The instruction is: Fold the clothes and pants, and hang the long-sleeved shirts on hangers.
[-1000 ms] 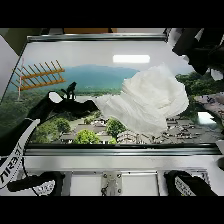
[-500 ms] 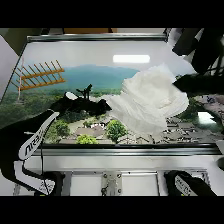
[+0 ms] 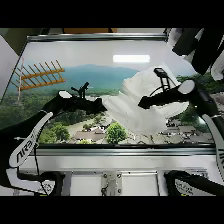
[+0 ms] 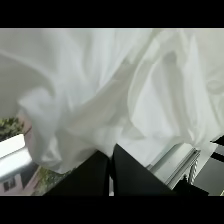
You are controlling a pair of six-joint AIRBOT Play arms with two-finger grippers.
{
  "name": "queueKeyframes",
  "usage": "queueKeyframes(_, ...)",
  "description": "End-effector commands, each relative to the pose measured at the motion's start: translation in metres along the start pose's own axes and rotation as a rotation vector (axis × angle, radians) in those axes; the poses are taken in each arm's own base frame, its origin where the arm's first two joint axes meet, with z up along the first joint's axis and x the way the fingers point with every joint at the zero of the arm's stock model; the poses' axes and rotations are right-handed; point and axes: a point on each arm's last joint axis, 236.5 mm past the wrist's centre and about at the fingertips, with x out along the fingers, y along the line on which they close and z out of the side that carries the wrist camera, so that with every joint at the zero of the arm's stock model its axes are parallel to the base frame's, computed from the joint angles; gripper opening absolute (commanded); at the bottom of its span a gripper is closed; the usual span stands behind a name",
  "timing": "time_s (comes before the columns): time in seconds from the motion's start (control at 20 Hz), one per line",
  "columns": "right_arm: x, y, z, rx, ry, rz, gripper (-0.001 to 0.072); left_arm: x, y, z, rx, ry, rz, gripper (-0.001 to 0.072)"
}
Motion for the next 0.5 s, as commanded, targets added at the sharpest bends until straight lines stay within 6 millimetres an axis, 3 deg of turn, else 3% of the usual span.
queueKeyframes(0.0,0.033,0.02,0.005,-0.121,0.027,0.016,0.038,-0.022,0.011,-0.017,0.001,-0.023,0.034,0.0014)
queueKeyframes(0.05,0.028,0.024,0.014,-0.139,0.004,0.016,0.0141,-0.028,0.011,-0.019,0.0,-0.036,0.032,0.0014)
queueKeyframes(0.15,0.003,0.025,0.038,-0.177,-0.068,-0.017,0.0013,-0.039,0.003,-0.022,0.017,-0.057,0.023,0.0014)
queueKeyframes(0.3,-0.07,0.009,0.076,-0.237,-0.216,-0.166,0.0013,-0.058,-0.024,-0.029,0.092,-0.09,0.009,0.0013)
queueKeyframes(0.4,-0.117,-0.013,0.08,-0.223,-0.283,-0.268,0.0013,-0.063,-0.046,-0.039,0.144,-0.092,-0.01,0.0014)
queueKeyframes(0.45,-0.125,-0.016,0.072,-0.201,-0.268,-0.262,0.0019,-0.061,-0.054,-0.043,0.17,-0.093,-0.015,0.0014)
